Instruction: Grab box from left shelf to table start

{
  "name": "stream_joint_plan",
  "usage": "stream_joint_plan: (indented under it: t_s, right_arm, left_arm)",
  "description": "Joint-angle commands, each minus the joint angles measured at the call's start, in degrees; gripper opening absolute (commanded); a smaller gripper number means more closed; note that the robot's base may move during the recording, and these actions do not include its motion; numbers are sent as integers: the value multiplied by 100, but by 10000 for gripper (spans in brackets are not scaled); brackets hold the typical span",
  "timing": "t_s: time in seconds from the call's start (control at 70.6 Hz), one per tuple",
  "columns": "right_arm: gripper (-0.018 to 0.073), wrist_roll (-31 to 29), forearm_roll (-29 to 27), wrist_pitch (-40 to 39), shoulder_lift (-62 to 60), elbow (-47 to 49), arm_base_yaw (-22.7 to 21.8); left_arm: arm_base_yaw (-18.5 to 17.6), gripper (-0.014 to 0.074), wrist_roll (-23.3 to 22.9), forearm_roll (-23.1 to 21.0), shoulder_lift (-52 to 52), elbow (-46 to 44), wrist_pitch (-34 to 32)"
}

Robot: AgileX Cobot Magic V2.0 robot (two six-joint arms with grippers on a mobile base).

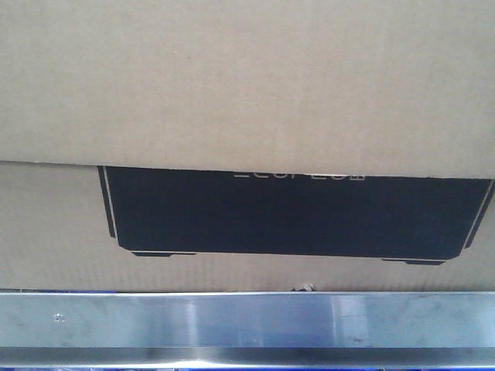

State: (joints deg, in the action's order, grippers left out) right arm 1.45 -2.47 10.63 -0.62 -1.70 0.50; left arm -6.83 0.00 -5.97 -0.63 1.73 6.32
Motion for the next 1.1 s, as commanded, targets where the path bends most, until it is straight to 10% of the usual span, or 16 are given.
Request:
stream_joint_plan:
  t_s: [0.0, 0.581, 0.892, 1.09]
  right_arm:
    - [57, 1, 23, -460, -77, 98, 9]
    - [57, 1, 23, -498, -77, 103, 9]
    - [57, -4, 23, -985, -77, 103, -3]
    - [57, -4, 23, -1170, -77, 103, -3]
  left_arm:
    - [-34, -102, -40, -46, -74, -6, -513]
    - [-34, -102, -40, -46, -74, -6, -785]
    - [-34, -102, -40, -635, -74, -145, -1969]
    - [-34, -101, -40, -494, 24, -1093, -1372]
